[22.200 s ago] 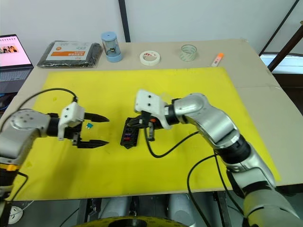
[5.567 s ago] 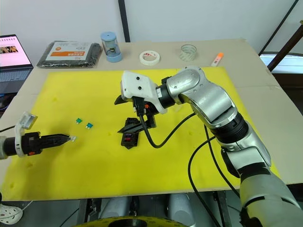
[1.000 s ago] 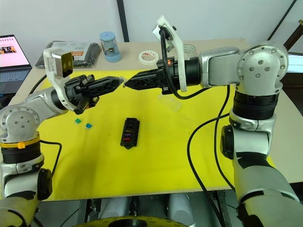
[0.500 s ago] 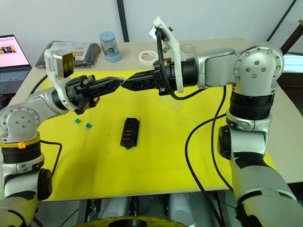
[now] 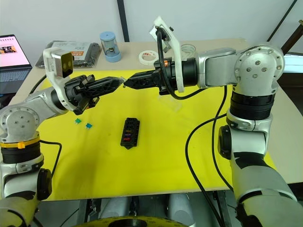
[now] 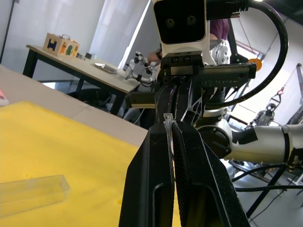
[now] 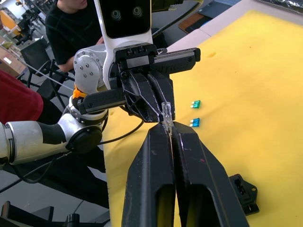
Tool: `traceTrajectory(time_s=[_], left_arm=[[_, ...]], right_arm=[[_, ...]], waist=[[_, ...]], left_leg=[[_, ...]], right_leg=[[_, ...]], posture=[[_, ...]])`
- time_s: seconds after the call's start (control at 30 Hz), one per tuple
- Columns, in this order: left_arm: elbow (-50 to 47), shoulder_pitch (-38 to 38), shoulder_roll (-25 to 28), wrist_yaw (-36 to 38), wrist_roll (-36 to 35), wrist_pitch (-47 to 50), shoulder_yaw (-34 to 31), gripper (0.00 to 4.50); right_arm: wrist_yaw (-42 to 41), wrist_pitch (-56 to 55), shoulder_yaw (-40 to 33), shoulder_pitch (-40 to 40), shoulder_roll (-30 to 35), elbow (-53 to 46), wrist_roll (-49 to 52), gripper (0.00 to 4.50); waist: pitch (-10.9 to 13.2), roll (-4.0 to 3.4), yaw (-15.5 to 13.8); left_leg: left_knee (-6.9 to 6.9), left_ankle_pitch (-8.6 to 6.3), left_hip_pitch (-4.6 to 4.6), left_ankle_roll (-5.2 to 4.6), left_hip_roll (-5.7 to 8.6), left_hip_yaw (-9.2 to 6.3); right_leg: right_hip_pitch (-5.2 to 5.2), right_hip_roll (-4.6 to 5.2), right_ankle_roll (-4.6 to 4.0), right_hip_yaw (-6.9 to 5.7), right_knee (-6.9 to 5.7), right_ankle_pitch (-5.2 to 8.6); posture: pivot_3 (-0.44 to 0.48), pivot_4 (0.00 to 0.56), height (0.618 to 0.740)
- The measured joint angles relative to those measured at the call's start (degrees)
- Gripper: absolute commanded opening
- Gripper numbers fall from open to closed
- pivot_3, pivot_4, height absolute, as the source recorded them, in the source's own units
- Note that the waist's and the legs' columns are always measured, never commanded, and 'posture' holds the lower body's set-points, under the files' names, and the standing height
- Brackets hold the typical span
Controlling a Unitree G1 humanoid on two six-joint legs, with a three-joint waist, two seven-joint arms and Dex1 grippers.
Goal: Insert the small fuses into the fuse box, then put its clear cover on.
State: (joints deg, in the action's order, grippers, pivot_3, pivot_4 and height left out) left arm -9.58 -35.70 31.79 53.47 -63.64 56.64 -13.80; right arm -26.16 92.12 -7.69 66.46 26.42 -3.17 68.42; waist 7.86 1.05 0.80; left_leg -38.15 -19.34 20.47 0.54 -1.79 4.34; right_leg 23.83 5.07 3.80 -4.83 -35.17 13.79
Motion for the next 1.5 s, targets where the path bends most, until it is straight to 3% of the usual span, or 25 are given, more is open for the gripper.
traceTrajectory(time_s=[0.3, 0.6, 0.77, 1.03, 1.13, 1.27, 1.37, 1.5], left_arm=[[-3.2, 0.4, -0.2, -1.1, 4.8, -6.1, 1.9, 0.00], [-9.5, 6.7, 1.7, -0.6, 20.0, -24.3, 7.4, 0.00], [-9.9, 9.7, 3.4, 0.5, 19.0, -25.5, 7.2, 0.00], [-12.2, 12.6, 7.6, 0.5, 11.7, -19.1, 5.4, 0.00], [-12.1, 13.2, 9.3, -0.3, 10.8, -16.8, 5.0, 0.74], [-9.8, 13.7, 11.2, -1.1, 11.0, -15.1, 3.6, 2.10], [-9.4, 13.7, 15.3, 1.4, 10.7, -14.3, 2.5, 3.16], [-9.9, 17.4, 22.8, 8.3, 17.0, -18.7, 3.4, 4.48]], right_arm=[[0.0, 0.0, -0.3, 0.0, 1.3, 0.1, -0.2, 0.02], [-4.8, -4.2, 8.0, -0.9, 5.9, -4.5, -5.8, 0.02], [-8.9, -7.3, 11.8, -1.8, 6.4, -5.4, -8.5, 0.02], [-13.5, -8.6, 14.4, -1.8, 6.2, -5.5, -9.6, 0.02], [-14.2, -8.3, 14.4, -1.8, 6.3, -5.3, -9.8, 0.00], [-15.1, -8.2, 13.7, -1.4, 6.8, -5.0, -10.1, 0.00], [-15.9, -8.1, 14.2, -0.9, 6.8, -5.1, -11.2, 0.00], [-17.1, -9.1, 18.4, -0.6, 7.3, -6.3, -14.1, 0.00]], waist=[[0.0, 0.00, -0.1], [0.0, -0.03, -0.1], [0.0, -0.04, 0.0], [0.0, -0.05, -0.1], [0.0, -0.05, -0.1], [0.0, -0.04, -0.1], [0.1, -0.05, 0.0], [0.1, -0.10, 0.2]], left_leg=[[0.01, 0.00, 0.01, 0.00, 0.00, 0.00], [0.04, -0.01, 0.01, -0.02, 0.00, 0.01], [0.04, -0.05, 0.01, -0.09, -0.03, 0.00], [0.04, -0.15, 0.02, -0.27, -0.03, -0.03], [0.04, -0.15, 0.01, -0.26, -0.02, -0.03], [0.04, -0.17, 0.01, -0.30, -0.03, -0.04], [0.05, -0.15, 0.03, -0.26, -0.03, -0.01], [0.09, -0.13, 0.02, -0.22, -0.03, 0.05]], right_leg=[[0.00, 0.00, 0.00, 0.00, 0.03, 0.00], [0.01, -0.01, 0.00, 0.00, 0.09, 0.00], [0.02, 0.01, 0.00, 0.00, 0.08, 0.00], [0.02, 0.03, 0.00, 0.00, 0.08, 0.00], [0.01, 0.04, 0.00, 0.00, 0.08, 0.00], [0.03, 0.01, 0.00, -0.01, 0.09, 0.00], [0.07, 0.01, -0.01, 0.00, 0.09, 0.00], [0.13, -0.01, -0.01, 0.00, 0.09, 0.01]], posture=[[0.000, 0.150, 0.740], [0.000, 0.150, 0.740], [0.000, 0.150, 0.740], [0.000, 0.150, 0.740], [0.000, 0.150, 0.740], [0.000, 0.150, 0.740], [0.000, 0.150, 0.740], [0.000, 0.150, 0.740]])
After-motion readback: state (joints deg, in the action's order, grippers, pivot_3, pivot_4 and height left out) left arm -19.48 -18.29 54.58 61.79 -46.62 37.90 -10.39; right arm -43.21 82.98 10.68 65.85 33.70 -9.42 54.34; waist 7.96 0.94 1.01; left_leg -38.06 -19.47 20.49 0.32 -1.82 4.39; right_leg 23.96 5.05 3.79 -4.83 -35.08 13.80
